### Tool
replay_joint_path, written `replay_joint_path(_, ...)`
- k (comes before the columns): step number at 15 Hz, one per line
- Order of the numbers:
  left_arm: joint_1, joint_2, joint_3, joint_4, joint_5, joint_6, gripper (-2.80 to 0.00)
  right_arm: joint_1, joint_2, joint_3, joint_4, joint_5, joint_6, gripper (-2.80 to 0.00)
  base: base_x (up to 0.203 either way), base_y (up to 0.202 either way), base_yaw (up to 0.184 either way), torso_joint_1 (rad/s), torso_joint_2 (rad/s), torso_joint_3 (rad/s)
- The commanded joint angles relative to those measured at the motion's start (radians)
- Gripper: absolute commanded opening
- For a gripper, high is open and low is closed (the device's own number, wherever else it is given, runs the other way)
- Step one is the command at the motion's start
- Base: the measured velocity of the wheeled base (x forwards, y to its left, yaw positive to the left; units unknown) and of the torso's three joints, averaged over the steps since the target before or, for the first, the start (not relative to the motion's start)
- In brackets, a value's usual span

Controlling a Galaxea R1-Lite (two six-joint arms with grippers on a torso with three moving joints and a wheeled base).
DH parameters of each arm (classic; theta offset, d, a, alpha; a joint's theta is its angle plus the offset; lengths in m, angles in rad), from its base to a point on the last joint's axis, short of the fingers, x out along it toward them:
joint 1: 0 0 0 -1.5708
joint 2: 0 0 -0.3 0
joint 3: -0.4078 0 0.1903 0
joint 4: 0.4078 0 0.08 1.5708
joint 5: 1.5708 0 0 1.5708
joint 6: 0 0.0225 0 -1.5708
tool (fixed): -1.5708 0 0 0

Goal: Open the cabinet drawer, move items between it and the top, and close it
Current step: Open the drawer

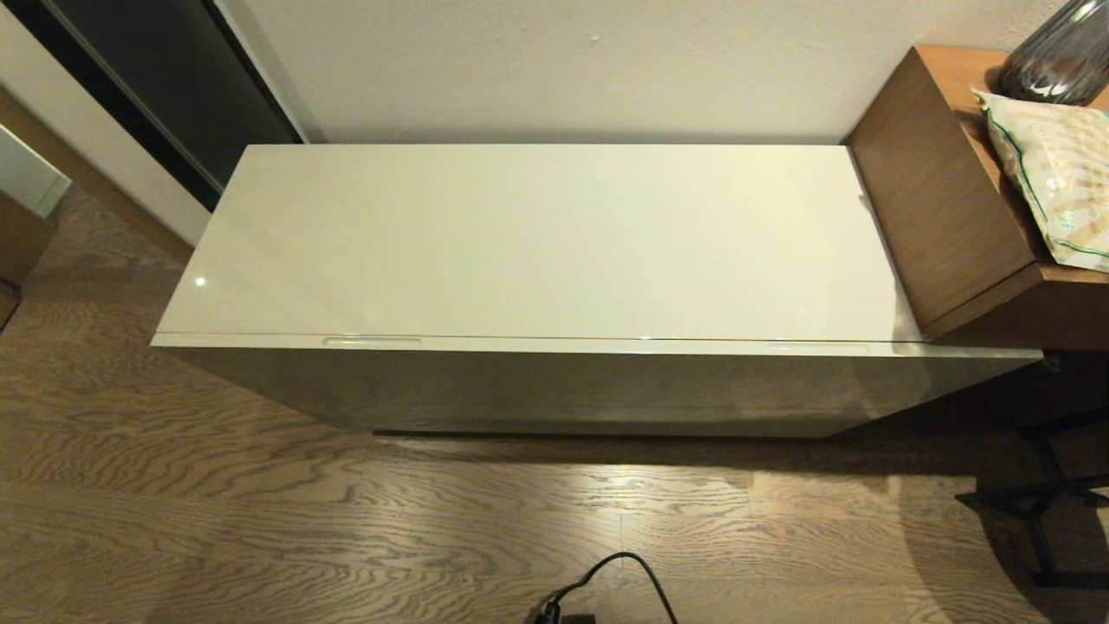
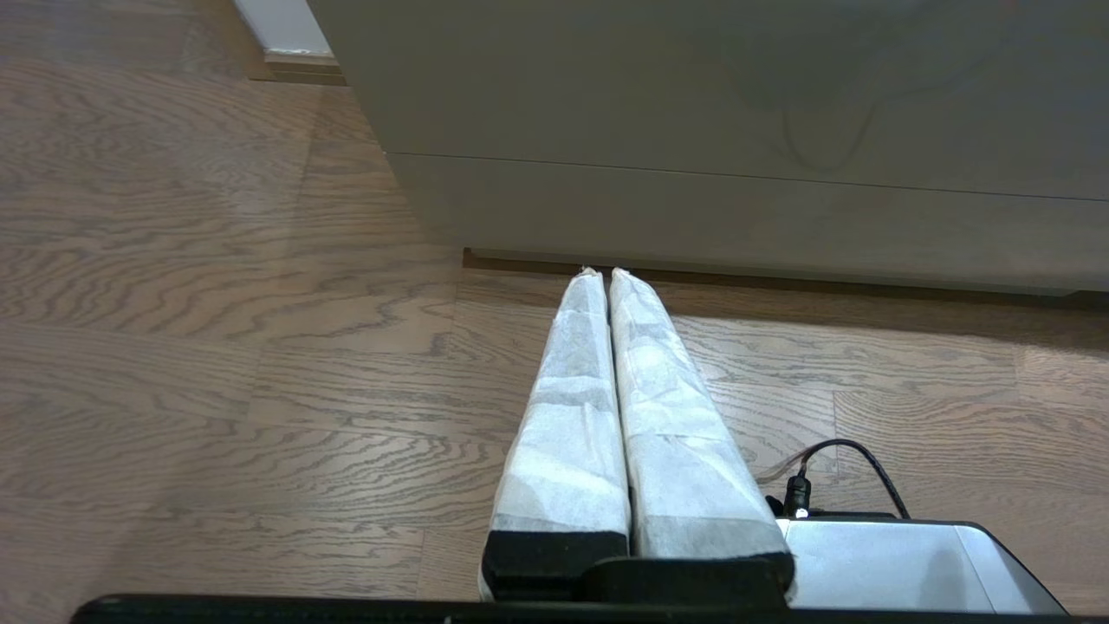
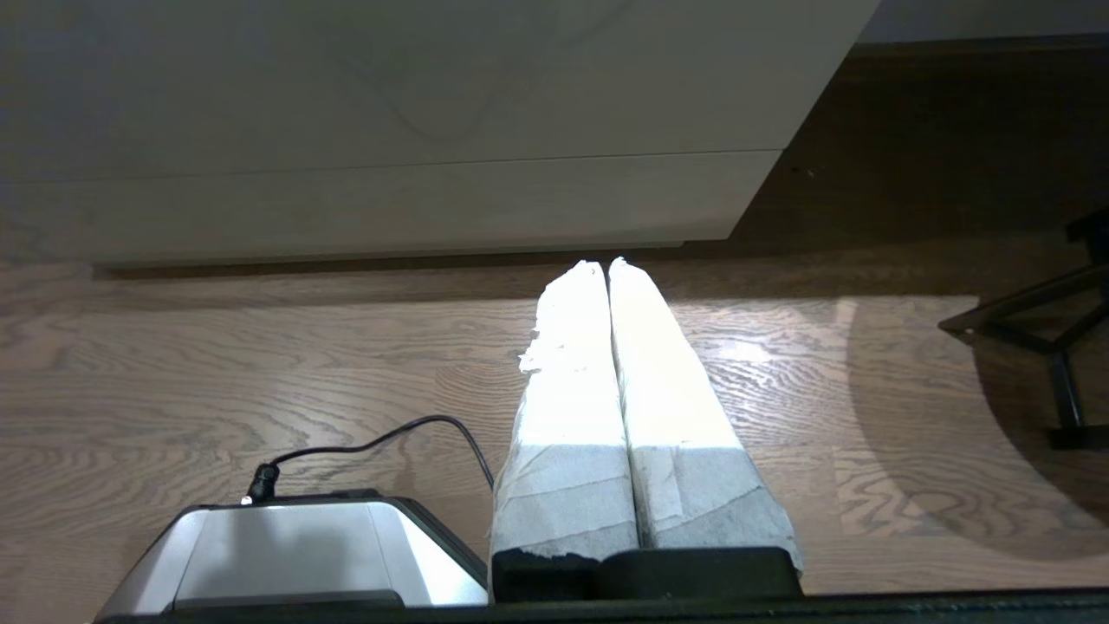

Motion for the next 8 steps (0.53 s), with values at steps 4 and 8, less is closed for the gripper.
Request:
replay_joint_path(4,0.000,0.001,0.000,0.000,0.001,0.000,-2.80,0.000,0.000,0.000,0.002,0.011,-0.063,-2.80,0.000,0.000,0.000,0.000,0.00,0.000)
replay_joint_path(8,0.000,0.001,-0.001,0.000,0.001,0.000,-2.80,0.000,0.000,-0.008,-0.005,0.000,-0.034,-2.80,0.000,0.000,0.000,0.000,0.00,0.000)
